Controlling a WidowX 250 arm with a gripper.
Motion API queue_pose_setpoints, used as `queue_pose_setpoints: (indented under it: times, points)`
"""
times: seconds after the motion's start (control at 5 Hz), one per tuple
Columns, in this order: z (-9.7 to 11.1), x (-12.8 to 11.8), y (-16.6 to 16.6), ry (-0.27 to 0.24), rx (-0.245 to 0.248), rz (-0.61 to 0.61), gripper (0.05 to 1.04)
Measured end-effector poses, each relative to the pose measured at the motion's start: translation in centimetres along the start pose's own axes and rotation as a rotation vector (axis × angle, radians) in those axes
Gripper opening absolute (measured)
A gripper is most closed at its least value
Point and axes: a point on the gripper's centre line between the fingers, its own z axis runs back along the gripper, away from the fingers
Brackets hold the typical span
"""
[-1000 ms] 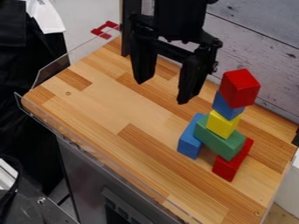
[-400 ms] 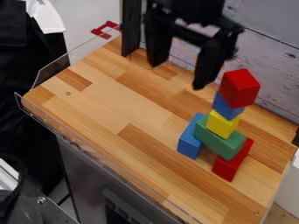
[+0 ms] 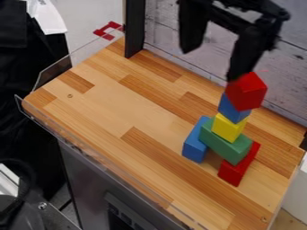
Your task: Move the red cub from the tower to the table
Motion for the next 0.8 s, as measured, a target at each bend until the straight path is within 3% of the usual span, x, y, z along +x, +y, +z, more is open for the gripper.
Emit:
queue_pose_setpoints:
  times: [0.4, 0.8]
  points:
    - [-0.6, 2.8, -2.8, 0.026, 0.012, -0.128, 1.001]
    - [-2.0, 3.4, -2.9, 0.071, -0.028, -0.139, 1.001]
